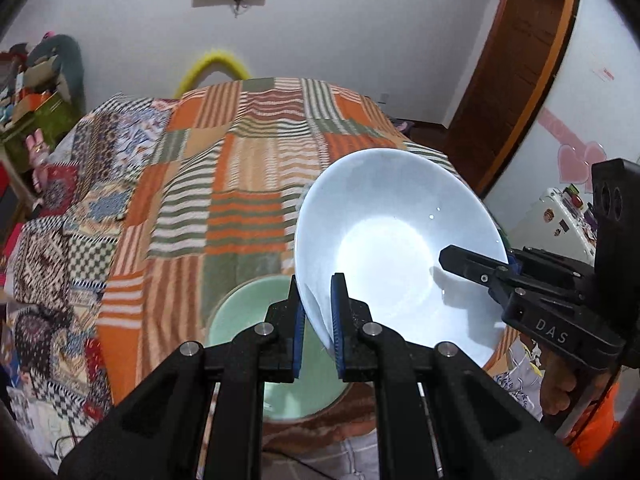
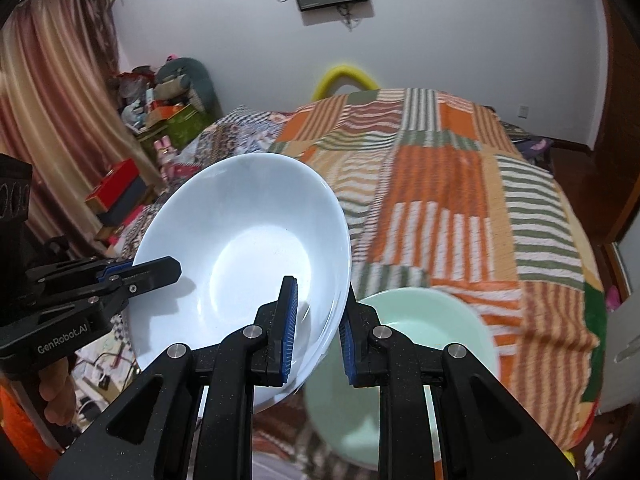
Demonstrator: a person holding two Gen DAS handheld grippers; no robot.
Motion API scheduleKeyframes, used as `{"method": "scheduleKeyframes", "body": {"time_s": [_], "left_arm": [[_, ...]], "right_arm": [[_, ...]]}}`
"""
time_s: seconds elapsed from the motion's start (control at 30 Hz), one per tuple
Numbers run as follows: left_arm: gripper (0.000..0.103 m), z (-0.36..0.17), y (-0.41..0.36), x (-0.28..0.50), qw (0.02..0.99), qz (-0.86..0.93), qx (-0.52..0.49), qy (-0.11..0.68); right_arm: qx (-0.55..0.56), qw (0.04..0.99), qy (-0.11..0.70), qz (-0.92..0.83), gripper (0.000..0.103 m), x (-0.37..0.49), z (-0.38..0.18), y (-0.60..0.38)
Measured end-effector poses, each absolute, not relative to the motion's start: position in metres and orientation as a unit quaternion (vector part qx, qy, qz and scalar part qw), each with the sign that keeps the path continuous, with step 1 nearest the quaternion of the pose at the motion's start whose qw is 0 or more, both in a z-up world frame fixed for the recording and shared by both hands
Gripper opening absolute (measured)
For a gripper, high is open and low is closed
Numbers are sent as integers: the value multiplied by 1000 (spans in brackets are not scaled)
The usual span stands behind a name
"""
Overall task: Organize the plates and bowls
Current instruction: 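Close both grippers on the white bowl rim and lift it, then carry the white spotted bowl with both grippers over the nested bowls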
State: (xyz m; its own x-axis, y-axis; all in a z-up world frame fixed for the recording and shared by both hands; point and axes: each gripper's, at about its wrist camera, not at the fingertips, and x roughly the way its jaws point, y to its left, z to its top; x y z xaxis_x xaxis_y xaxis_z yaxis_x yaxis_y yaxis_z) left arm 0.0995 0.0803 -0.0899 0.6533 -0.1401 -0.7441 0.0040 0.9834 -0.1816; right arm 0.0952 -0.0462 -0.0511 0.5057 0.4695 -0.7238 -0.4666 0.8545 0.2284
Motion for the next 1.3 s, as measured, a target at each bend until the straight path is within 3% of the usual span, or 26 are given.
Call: {"method": "scheduleKeyframes", "body": {"time_s": [1.3], "left_arm": [[11, -197, 140, 78, 865, 39, -114, 487]], "right_arm": [[-46, 805, 511, 297, 18, 76, -134, 30]]}}
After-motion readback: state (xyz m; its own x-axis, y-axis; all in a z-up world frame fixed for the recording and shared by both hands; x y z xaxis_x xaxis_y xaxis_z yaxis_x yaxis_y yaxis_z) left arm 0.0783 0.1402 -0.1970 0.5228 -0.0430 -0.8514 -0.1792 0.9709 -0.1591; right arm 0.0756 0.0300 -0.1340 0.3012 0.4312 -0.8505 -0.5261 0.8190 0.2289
